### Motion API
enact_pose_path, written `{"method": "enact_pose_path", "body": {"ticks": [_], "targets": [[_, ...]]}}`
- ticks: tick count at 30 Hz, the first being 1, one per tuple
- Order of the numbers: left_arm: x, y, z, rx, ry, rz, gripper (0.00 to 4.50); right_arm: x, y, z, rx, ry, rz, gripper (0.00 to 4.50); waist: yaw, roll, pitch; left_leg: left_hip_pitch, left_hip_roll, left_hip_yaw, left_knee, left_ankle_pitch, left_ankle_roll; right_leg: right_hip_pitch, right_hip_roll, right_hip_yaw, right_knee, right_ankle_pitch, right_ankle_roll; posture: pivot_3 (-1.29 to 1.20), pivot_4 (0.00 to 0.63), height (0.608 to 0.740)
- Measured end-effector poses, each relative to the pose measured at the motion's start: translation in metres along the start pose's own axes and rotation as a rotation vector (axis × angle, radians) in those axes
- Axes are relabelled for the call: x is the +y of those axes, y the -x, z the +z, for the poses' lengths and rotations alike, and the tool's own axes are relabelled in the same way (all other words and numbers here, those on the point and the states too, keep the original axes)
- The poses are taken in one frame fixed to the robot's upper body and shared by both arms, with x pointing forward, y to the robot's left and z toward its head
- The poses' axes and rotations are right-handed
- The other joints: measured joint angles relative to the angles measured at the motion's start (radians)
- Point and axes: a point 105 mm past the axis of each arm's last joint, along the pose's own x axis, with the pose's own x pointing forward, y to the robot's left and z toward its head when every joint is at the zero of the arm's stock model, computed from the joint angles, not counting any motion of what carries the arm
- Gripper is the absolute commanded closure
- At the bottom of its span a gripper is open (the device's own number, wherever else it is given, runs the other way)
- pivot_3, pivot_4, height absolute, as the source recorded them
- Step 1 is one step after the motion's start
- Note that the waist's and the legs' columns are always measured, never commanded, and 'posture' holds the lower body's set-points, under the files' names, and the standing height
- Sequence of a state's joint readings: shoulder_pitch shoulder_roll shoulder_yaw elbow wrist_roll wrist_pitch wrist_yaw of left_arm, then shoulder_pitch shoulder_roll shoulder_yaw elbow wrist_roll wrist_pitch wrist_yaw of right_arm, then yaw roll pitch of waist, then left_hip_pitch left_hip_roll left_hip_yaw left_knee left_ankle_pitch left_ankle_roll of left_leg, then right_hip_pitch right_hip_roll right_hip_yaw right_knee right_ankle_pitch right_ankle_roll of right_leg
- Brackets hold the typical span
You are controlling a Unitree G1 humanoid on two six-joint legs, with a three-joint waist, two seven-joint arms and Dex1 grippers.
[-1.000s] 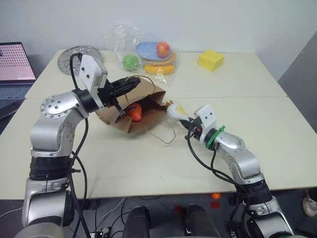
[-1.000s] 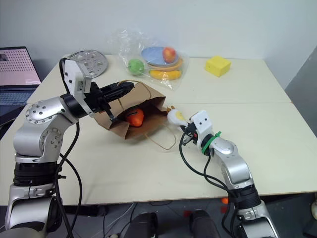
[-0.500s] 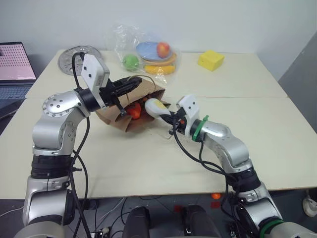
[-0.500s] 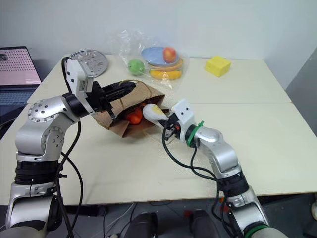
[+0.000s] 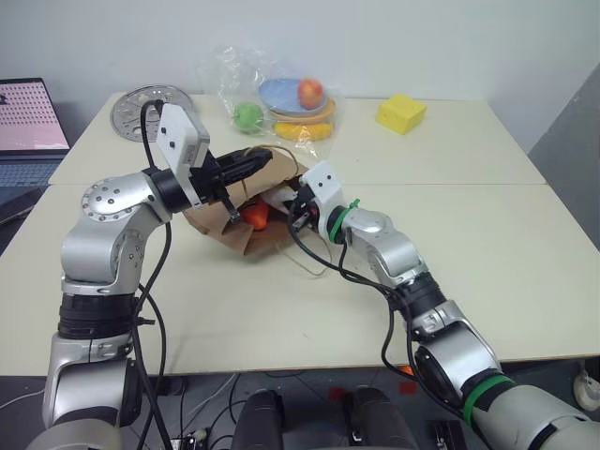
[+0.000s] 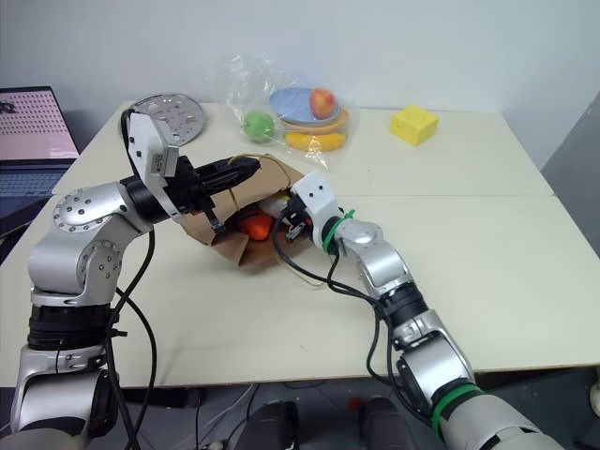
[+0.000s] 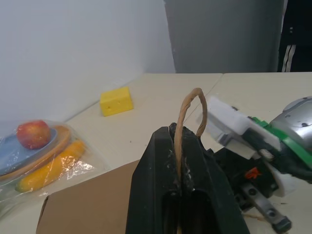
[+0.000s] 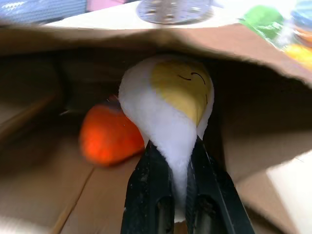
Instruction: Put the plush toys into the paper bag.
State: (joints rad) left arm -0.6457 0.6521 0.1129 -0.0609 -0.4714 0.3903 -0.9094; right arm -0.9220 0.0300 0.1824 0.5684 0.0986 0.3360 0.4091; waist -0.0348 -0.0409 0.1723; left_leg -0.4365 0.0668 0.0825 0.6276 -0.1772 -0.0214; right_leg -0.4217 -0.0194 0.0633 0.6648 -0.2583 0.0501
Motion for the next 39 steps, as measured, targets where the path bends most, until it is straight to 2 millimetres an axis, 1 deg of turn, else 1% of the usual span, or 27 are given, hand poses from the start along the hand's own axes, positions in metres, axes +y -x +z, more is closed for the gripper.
{"method": "enact_pose_path", "body": {"ticks": [3,6,8,9,11,14,16,17,19,21,24,27,28,29,32,34,35,39], "targets": [[-0.001,0.000,0.001,-0.002,-0.003,-0.005,4.50,-0.013,-0.005,-0.007,0.013,-0.010,-0.082,4.49,0.001,0.000,0.000,0.000,0.000,0.000,0.000,0.000,0.000,0.000,0.000,0.000,0.000,0.000,0.000,0.00,0.150,0.740],[-0.001,0.000,0.000,0.002,0.004,-0.007,4.50,-0.016,-0.005,-0.022,0.055,-0.020,-0.097,4.49,-0.001,0.000,0.000,0.000,0.000,0.000,0.000,0.000,0.000,0.000,0.000,0.000,0.000,0.000,0.000,0.00,0.150,0.740],[-0.001,0.000,0.000,0.005,0.008,-0.009,4.50,-0.014,-0.006,-0.025,0.059,-0.019,-0.081,3.89,-0.002,0.000,0.000,0.000,0.000,0.000,-0.001,0.000,0.000,0.000,0.000,0.000,0.000,0.000,0.000,0.00,0.150,0.740],[-0.001,0.000,0.000,0.005,0.008,-0.009,4.50,-0.011,-0.006,-0.024,0.053,-0.020,-0.063,3.69,-0.003,0.000,0.000,0.000,0.000,0.000,-0.001,0.000,0.000,0.000,0.000,0.000,0.000,0.000,0.000,0.00,0.150,0.740],[-0.001,0.000,0.000,0.005,0.008,-0.009,4.50,-0.005,-0.004,-0.022,0.033,-0.020,-0.023,2.93,-0.004,0.000,0.000,0.000,0.000,-0.001,-0.001,0.000,0.000,0.000,0.000,-0.001,0.000,0.000,0.000,0.00,0.150,0.740],[-0.001,0.000,0.000,0.005,0.008,-0.009,4.50,-0.002,-0.002,-0.019,0.019,-0.018,-0.008,1.89,-0.004,0.000,0.000,0.000,0.000,-0.001,-0.001,0.000,0.000,0.000,0.000,-0.001,0.000,0.000,0.000,0.00,0.150,0.740],[-0.001,0.000,0.000,0.004,0.008,-0.009,4.50,-0.001,0.000,-0.013,0.000,-0.011,0.007,1.19,-0.004,0.000,0.000,0.000,0.000,0.000,-0.001,0.000,0.000,0.000,0.000,0.000,0.000,0.000,0.000,0.00,0.150,0.740],[-0.001,-0.001,0.000,0.004,0.007,-0.009,4.50,0.000,0.004,-0.009,-0.019,-0.016,0.021,0.76,-0.003,0.000,0.000,0.000,0.000,0.000,-0.001,0.000,0.000,0.000,0.000,-0.001,0.000,0.000,0.000,0.00,0.150,0.740],[-0.001,-0.001,0.000,0.005,0.006,-0.008,4.50,0.004,0.009,-0.003,-0.041,-0.033,0.045,0.11,-0.003,0.000,0.000,0.000,0.000,-0.001,-0.001,0.000,0.000,0.000,0.000,-0.001,0.000,0.000,0.000,0.00,0.150,0.740],[-0.001,-0.001,0.000,0.005,0.007,-0.008,4.50,0.006,0.017,0.000,-0.050,-0.047,0.063,0.04,-0.002,0.000,0.000,0.000,0.000,-0.001,-0.001,0.000,0.000,0.000,0.000,-0.001,0.000,0.000,0.000,0.00,0.150,0.740],[-0.002,-0.002,-0.001,0.005,0.009,-0.008,4.50,0.004,0.039,0.001,-0.063,-0.044,0.071,0.04,0.003,0.000,0.000,0.000,0.000,-0.001,-0.001,0.000,0.000,0.000,0.000,-0.001,0.000,0.000,0.000,0.00,0.150,0.740],[-0.002,-0.002,-0.001,0.002,0.012,-0.007,4.50,0.004,0.056,0.002,-0.056,-0.025,0.080,0.04,0.002,0.000,0.000,0.000,0.000,0.000,-0.001,0.000,0.000,0.000,0.000,0.000,0.000,0.000,0.000,0.00,0.150,0.740],[-0.002,-0.002,-0.001,0.002,0.012,-0.007,4.50,0.009,0.064,0.001,-0.049,-0.016,0.108,0.04,0.003,0.000,0.000,0.000,0.000,0.000,-0.001,0.000,0.000,0.000,0.000,-0.001,0.000,0.000,0.000,0.00,0.150,0.740],[-0.002,-0.002,-0.001,0.002,0.012,-0.005,4.50,0.013,0.067,-0.001,-0.038,-0.013,0.128,0.04,0.002,0.000,0.000,0.000,0.000,0.000,-0.001,0.000,0.000,0.000,0.000,-0.001,0.000,0.000,0.000,0.00,0.150,0.740],[-0.002,-0.002,-0.002,0.002,0.012,-0.006,4.50,0.027,0.080,-0.022,0.061,0.024,0.200,0.04,0.002,0.000,0.000,0.000,0.000,0.000,0.000,0.000,0.000,0.000,0.000,0.000,0.000,0.000,0.000,0.00,0.150,0.740],[-0.002,-0.002,-0.002,0.001,0.012,-0.006,4.50,0.034,0.083,-0.039,0.124,-0.003,0.221,0.04,0.002,0.000,0.000,0.000,0.000,0.000,0.000,0.000,0.000,0.000,0.000,0.000,0.000,0.000,0.000,0.00,0.150,0.740],[-0.002,-0.002,-0.002,0.002,0.012,-0.006,4.50,0.037,0.083,-0.044,0.144,-0.010,0.228,0.04,0.001,0.000,0.000,0.000,0.000,0.000,0.000,0.000,0.000,0.000,0.000,0.000,0.000,0.000,0.000,0.00,0.150,0.740],[-0.002,-0.003,-0.002,0.002,0.011,-0.005,4.50,0.048,0.082,-0.055,0.197,-0.010,0.276,0.04,0.002,0.000,0.000,0.000,0.000,0.000,0.001,0.000,0.000,0.000,0.000,0.000,0.000,0.000,0.000,0.00,0.150,0.740]]}}
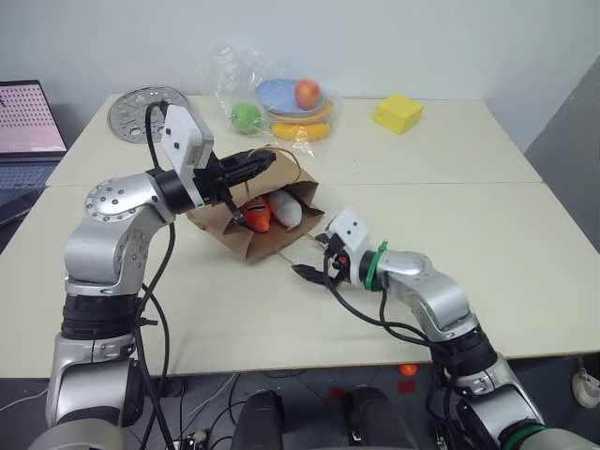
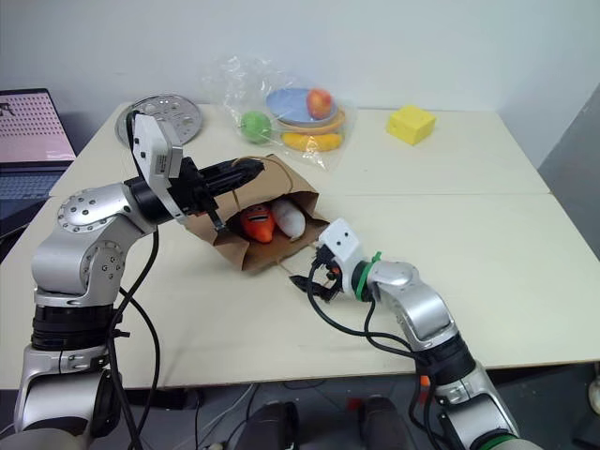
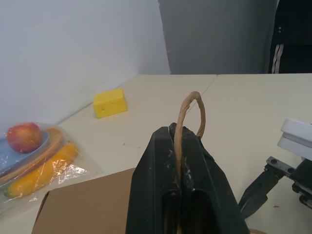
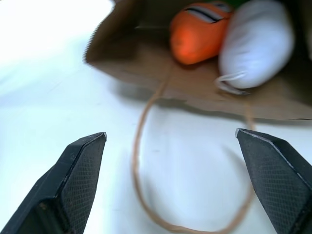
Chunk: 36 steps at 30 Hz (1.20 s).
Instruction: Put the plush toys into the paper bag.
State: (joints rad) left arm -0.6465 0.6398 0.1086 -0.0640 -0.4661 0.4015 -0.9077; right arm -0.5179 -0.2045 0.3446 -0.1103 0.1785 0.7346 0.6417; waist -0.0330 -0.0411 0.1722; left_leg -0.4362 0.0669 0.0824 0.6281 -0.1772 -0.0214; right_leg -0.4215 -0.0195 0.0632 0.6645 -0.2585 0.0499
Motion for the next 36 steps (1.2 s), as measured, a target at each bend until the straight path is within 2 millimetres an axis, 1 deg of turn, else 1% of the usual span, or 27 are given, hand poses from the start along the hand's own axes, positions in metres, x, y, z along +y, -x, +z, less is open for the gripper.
{"method": "enact_pose_path", "body": {"ticks": [2,4,5,6,8,9,15,17,20,22,25,29,32,34,36], "targets": [[0.000,0.000,0.000,0.000,0.000,0.001,4.50,0.002,-0.004,-0.005,0.023,-0.011,0.014,0.04,0.000,0.000,0.000,0.000,0.000,0.000,0.000,0.000,0.000,0.000,0.000,0.000,0.000,0.000,0.000,0.00,0.150,0.740],[0.000,0.000,0.000,0.001,-0.001,0.002,4.50,0.000,-0.007,-0.011,0.043,-0.028,0.011,0.04,0.000,0.000,0.000,0.000,0.000,0.000,0.000,0.000,0.000,0.000,0.000,0.000,-0.001,0.000,0.000,0.00,0.150,0.740],[0.000,0.000,0.000,0.001,-0.001,0.002,4.50,-0.001,-0.008,-0.015,0.059,-0.034,0.006,0.41,0.000,0.000,0.000,0.000,0.000,0.000,0.000,0.000,0.000,0.000,0.000,0.000,-0.001,0.000,0.000,0.00,0.150,0.740],[0.000,0.000,0.000,0.001,-0.001,0.002,4.50,-0.002,-0.009,-0.018,0.069,-0.040,0.004,0.60,0.000,0.000,0.000,0.000,0.000,0.000,0.000,0.000,0.000,0.000,0.000,0.000,0.000,0.000,0.000,0.00,0.150,0.740],[0.000,0.000,0.000,0.002,-0.001,0.003,4.50,-0.002,-0.010,-0.023,0.086,-0.041,0.004,1.33,0.000,0.000,0.000,0.000,0.000,0.000,0.000,0.000,0.000,0.000,0.000,0.000,0.000,0.000,0.000,0.00,0.150,0.740],[0.000,0.000,-0.001,0.003,0.000,0.003,4.50,-0.003,-0.011,-0.023,0.086,-0.039,0.001,1.64,0.000,0.000,0.000,0.000,0.000,0.000,0.000,0.000,0.000,0.000,0.000,0.000,0.000,0.000,0.000,0.00,0.150,0.740],[0.000,0.001,-0.001,0.006,0.000,0.005,4.50,-0.010,-0.007,-0.023,0.083,0.029,-0.023,3.92,0.000,0.000,0.000,0.000,0.000,0.000,0.000,0.000,0.000,0.000,0.000,0.000,0.000,0.000,0.000,0.00,0.150,0.740],[0.000,0.001,-0.002,0.008,-0.002,0.006,4.50,-0.011,-0.006,-0.022,0.076,0.044,-0.020,4.49,0.000,0.000,0.000,0.000,0.000,0.000,0.000,0.000,0.000,0.000,0.000,0.000,0.000,0.000,0.000,0.00,0.150,0.740],[0.000,0.000,-0.002,0.010,-0.005,0.007,4.50,-0.011,-0.004,-0.021,0.070,0.057,-0.010,4.49,0.001,0.000,0.000,0.000,0.000,0.000,0.000,0.000,0.000,0.000,0.000,0.000,0.000,0.000,0.000,0.00,0.150,0.740],[0.000,-0.002,-0.001,0.001,-0.004,0.010,4.50,-0.012,0.000,-0.016,0.050,0.087,-0.015,4.49,0.001,0.000,0.000,0.000,0.000,0.000,0.000,0.000,0.000,0.000,0.000,0.000,-0.001,0.000,0.000,0.00,0.150,0.740],[0.005,-0.009,0.006,-0.039,0.000,0.036,4.50,-0.017,0.013,0.007,-0.037,0.212,-0.062,4.49,0.005,0.000,0.000,0.000,-0.001,0.000,0.000,0.000,0.000,0.000,0.000,0.000,-0.001,0.000,0.000,0.00,0.150,0.740],[0.014,-0.013,0.018,-0.078,-0.013,0.065,4.50,-0.029,0.030,0.037,-0.157,0.288,-0.158,4.49,0.004,0.000,0.000,0.000,0.000,0.000,0.000,0.000,0.000,0.000,0.000,0.000,-0.001,0.000,0.001,0.00,0.150,0.740],[0.021,-0.013,0.016,-0.081,-0.011,0.094,4.50,-0.037,0.039,0.053,-0.204,0.347,-0.219,4.49,0.002,0.000,0.000,0.000,0.000,0.000,0.000,0.000,0.000,0.000,0.000,0.000,0.000,0.000,0.000,0.00,0.150,0.740],[0.031,-0.012,0.011,-0.069,-0.019,0.142,4.50,-0.040,0.041,0.062,-0.233,0.386,-0.250,4.49,0.001,0.000,0.000,0.000,0.000,0.000,0.000,0.000,0.000,0.000,0.000,0.000,0.000,0.000,0.001,0.00,0.150,0.740],[0.040,-0.010,0.009,-0.065,-0.025,0.183,4.50,-0.040,0.043,0.077,-0.283,0.428,-0.273,4.49,0.001,0.000,0.000,0.000,0.000,0.000,0.000,0.000,0.000,0.000,0.000,0.000,0.000,0.000,0.000,0.00,0.150,0.740]]}}
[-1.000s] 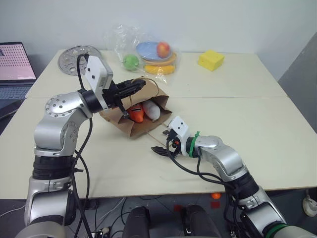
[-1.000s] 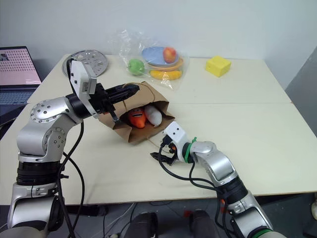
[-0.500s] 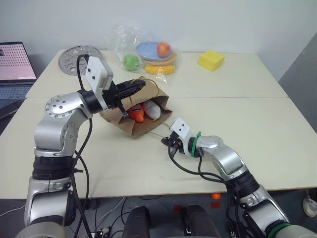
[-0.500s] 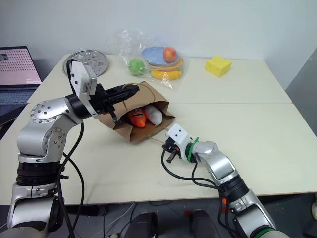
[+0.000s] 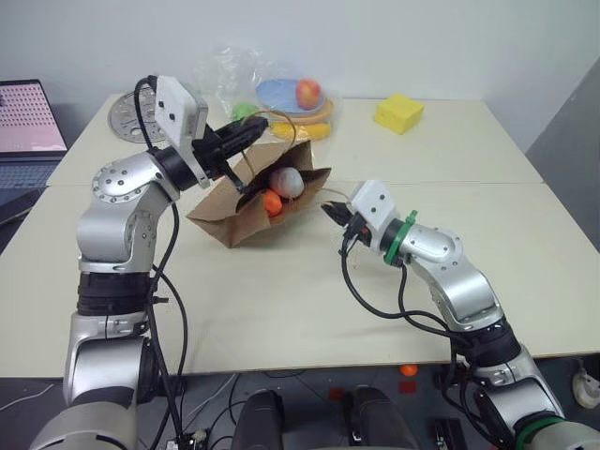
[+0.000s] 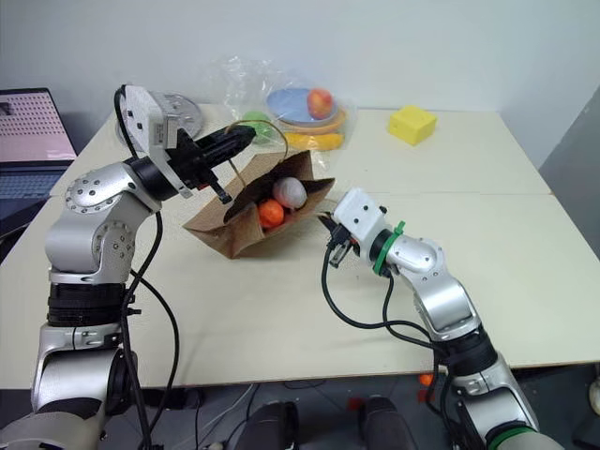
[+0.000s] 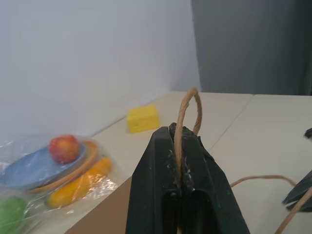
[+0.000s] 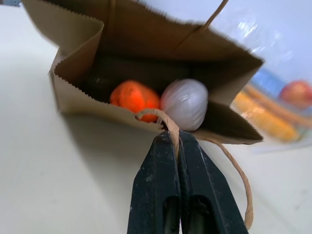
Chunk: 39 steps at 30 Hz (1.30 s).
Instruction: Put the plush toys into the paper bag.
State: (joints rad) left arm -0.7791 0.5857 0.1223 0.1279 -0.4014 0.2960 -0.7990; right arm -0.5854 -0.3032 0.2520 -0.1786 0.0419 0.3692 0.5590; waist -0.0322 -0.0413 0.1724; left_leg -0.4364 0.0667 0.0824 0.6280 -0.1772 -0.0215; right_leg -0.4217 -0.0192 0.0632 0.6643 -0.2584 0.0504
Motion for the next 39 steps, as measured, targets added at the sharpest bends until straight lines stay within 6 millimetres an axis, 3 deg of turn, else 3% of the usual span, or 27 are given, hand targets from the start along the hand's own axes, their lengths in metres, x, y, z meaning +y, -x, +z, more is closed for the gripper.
{"method": "enact_pose_path", "body": {"ticks": [6,10,15,22,31,34,37,39], "targets": [[0.011,0.000,0.003,-0.003,-0.030,0.051,4.50,-0.004,-0.010,0.034,-0.160,0.064,-0.041,4.49,0.001,0.000,0.000,0.000,0.000,0.000,0.000,0.000,0.000,0.000,0.000,0.000,0.000,0.000,0.000,0.00,0.150,0.740],[0.013,0.004,-0.003,0.014,-0.028,0.069,4.50,-0.003,-0.013,0.038,-0.199,0.077,-0.037,4.49,0.001,0.000,0.000,0.000,0.000,0.000,0.000,0.000,0.000,0.000,0.000,0.000,0.000,0.000,0.000,0.00,0.150,0.740],[0.016,0.016,-0.017,0.064,-0.009,0.102,4.50,0.010,-0.027,0.039,-0.219,0.030,0.012,4.49,-0.001,0.000,0.000,0.000,0.000,0.000,0.000,0.000,0.000,0.000,0.000,0.000,0.001,0.000,0.000,0.00,0.150,0.740],[0.026,0.030,-0.015,0.093,-0.056,0.172,4.50,0.028,-0.052,0.072,-0.332,0.022,0.082,4.49,0.000,0.000,0.000,0.000,0.000,0.000,0.000,0.000,0.000,0.000,0.000,0.000,0.001,0.000,0.000,0.00,0.150,0.740],[0.030,0.038,-0.015,0.108,-0.063,0.212,4.50,0.047,-0.080,0.060,-0.286,-0.077,0.139,4.49,0.002,0.000,0.000,0.000,0.000,0.000,0.000,0.000,0.000,0.000,-0.001,-0.001,0.001,0.000,0.000,0.00,0.150,0.740],[0.025,0.044,-0.017,0.120,-0.046,0.200,3.88,0.044,-0.079,0.061,-0.283,-0.056,0.152,4.50,0.000,0.000,0.000,0.000,0.001,0.000,0.000,0.000,0.000,0.000,-0.001,-0.001,0.001,0.000,0.000,0.00,0.150,0.740],[0.017,0.048,-0.023,0.138,-0.006,0.179,3.01,0.041,-0.077,0.057,-0.267,-0.054,0.158,3.85,-0.001,0.000,0.000,0.000,0.001,0.000,0.000,0.000,0.000,0.000,0.000,-0.001,0.001,0.000,0.000,0.00,0.150,0.740],[0.010,0.054,-0.022,0.132,0.017,0.170,2.40,0.038,-0.074,0.055,-0.258,-0.069,0.177,3.18,-0.001,0.000,0.000,0.000,0.002,0.000,-0.001,0.000,0.000,0.000,0.000,-0.001,0.001,0.000,0.000,0.00,0.150,0.740]]}}
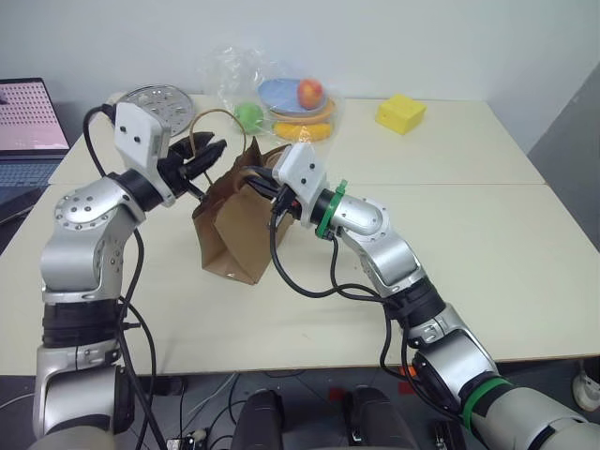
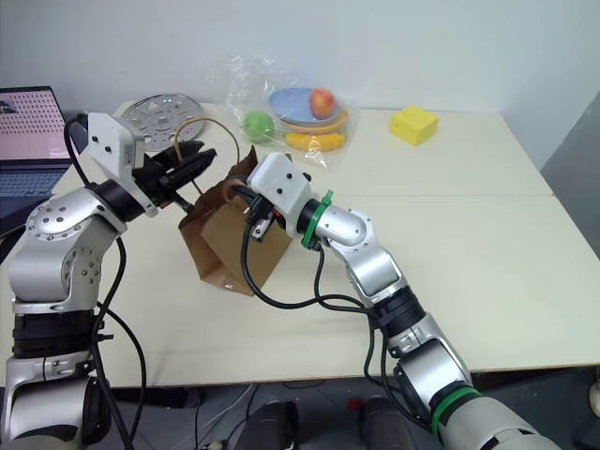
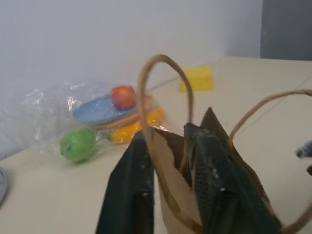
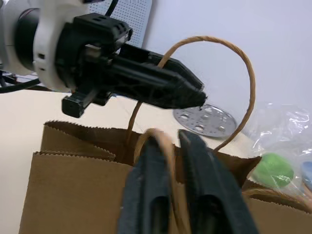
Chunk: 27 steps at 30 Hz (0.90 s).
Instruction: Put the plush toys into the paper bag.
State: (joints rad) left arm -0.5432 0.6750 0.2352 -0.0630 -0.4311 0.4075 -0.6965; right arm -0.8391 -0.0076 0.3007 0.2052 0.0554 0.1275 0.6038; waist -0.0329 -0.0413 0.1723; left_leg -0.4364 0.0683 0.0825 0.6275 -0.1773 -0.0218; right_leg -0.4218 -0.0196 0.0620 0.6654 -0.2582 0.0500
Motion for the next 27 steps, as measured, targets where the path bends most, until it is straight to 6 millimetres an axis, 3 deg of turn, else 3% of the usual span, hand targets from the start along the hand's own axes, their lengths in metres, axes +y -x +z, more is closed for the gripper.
{"method": "enact_pose_path", "body": {"ticks": [7,9,14,20,23,27], "targets": [[-0.021,0.048,-0.005,0.062,0.055,0.013,0.25,-0.008,0.025,0.017,-0.019,-0.019,0.090,0.65,-0.002,0.000,0.000,0.001,0.002,0.000,-0.001,-0.001,-0.001,0.000,0.000,-0.001,0.000,-0.001,-0.001,0.00,0.150,0.740],[-0.026,0.056,-0.003,0.069,0.056,0.012,0.00,-0.005,0.027,0.022,-0.030,-0.037,0.122,0.05,-0.002,0.000,0.000,0.002,0.004,0.000,-0.001,-0.001,-0.001,0.000,0.001,-0.003,0.000,-0.001,-0.002,0.00,0.150,0.740],[-0.043,0.081,-0.002,0.105,0.071,0.035,0.00,-0.007,0.037,0.039,-0.073,-0.153,0.201,0.05,-0.001,0.000,0.000,0.002,0.011,0.002,-0.001,-0.001,-0.001,0.000,0.001,-0.002,-0.001,-0.002,-0.007,0.00,0.150,0.740],[-0.057,0.098,-0.019,0.151,0.130,0.112,0.00,-0.021,0.061,0.059,-0.081,-0.247,0.250,0.05,0.004,0.000,0.000,0.002,0.010,0.003,0.000,-0.001,-0.002,0.001,-0.001,-0.001,-0.002,-0.005,-0.015,0.00,0.150,0.740],[-0.063,0.102,-0.029,0.166,0.150,0.142,0.00,-0.026,0.079,0.062,-0.042,-0.283,0.262,0.05,0.003,0.000,0.000,0.002,0.011,0.003,-0.001,-0.001,-0.002,0.000,-0.001,-0.001,-0.002,-0.006,-0.016,0.00,0.150,0.740],[-0.071,0.094,-0.039,0.156,0.168,0.155,0.00,-0.019,0.107,0.055,0.043,-0.368,0.311,0.05,0.003,-0.001,-0.001,0.002,0.011,0.003,-0.002,-0.001,-0.002,0.000,-0.003,0.000,-0.003,-0.006,-0.017,0.00,0.150,0.740]]}}
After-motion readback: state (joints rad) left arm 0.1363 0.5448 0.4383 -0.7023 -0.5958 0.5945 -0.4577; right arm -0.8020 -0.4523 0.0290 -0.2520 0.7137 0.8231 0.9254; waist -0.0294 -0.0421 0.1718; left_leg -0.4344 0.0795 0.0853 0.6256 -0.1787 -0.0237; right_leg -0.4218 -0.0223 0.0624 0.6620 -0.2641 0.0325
